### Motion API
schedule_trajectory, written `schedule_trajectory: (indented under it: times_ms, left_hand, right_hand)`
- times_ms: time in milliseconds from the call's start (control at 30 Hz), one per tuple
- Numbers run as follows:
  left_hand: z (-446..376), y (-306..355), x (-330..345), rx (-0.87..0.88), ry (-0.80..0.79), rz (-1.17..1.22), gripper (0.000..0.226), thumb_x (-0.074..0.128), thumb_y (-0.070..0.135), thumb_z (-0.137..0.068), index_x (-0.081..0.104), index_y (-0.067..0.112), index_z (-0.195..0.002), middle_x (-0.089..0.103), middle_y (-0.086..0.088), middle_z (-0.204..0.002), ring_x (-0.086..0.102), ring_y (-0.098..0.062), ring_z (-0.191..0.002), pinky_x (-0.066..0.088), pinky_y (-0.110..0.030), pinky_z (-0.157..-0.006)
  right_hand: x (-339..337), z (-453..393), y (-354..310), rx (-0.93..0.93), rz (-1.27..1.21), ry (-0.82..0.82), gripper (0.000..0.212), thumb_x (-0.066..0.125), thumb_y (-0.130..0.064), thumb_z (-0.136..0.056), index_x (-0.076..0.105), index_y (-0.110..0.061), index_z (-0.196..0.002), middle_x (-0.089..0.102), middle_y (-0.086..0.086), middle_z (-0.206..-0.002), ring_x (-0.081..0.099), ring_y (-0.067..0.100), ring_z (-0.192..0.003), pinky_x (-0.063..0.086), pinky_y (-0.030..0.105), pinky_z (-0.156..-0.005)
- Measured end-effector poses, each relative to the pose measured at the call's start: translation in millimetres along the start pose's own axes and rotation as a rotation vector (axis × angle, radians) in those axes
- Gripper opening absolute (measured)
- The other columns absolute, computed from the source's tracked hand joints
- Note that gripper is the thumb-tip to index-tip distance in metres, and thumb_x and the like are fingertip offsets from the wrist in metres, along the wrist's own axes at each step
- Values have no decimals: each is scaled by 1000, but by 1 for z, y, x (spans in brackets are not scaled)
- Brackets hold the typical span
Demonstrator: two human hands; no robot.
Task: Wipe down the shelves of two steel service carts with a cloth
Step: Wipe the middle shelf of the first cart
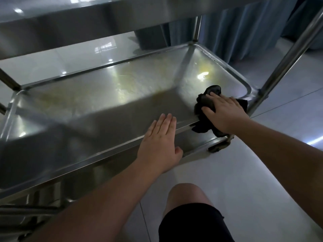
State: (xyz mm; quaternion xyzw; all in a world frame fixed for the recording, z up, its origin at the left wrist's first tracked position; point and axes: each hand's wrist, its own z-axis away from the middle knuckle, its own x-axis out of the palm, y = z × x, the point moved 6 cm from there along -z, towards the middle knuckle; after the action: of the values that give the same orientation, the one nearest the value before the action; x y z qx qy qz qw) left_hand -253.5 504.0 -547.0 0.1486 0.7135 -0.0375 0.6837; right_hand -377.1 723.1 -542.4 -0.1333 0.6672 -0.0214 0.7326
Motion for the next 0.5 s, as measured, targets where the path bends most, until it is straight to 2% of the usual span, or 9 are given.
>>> schedule_trajectory:
  times_ms: [233,367,500]
  left_hand:
    - [-6,3,8,12,14,-72,99,41,61,-96,-7,16,-169,-14,-2,-178,-16,-17,-163,-6,-38,-132]
    - [-7,0,8,33,12,-54,102,41,64,-94,-9,18,-169,-17,0,-177,-18,-15,-162,-10,-35,-130]
    - [-5,-1,9,50,21,-36,104,39,68,-91,-10,19,-169,-16,2,-177,-18,-13,-162,-9,-33,-130]
  right_hand:
    - [-6,-19,25,137,17,-33,85,14,-68,-93,10,-28,-168,6,-5,-177,5,22,-162,-4,46,-130]
    - [-17,-42,46,185,57,-107,85,16,-68,-97,4,-25,-169,0,-3,-177,0,26,-163,-2,48,-129]
    - [-32,-63,76,254,93,-98,81,17,-65,-101,4,-23,-169,-3,0,-177,-3,28,-162,0,49,-130]
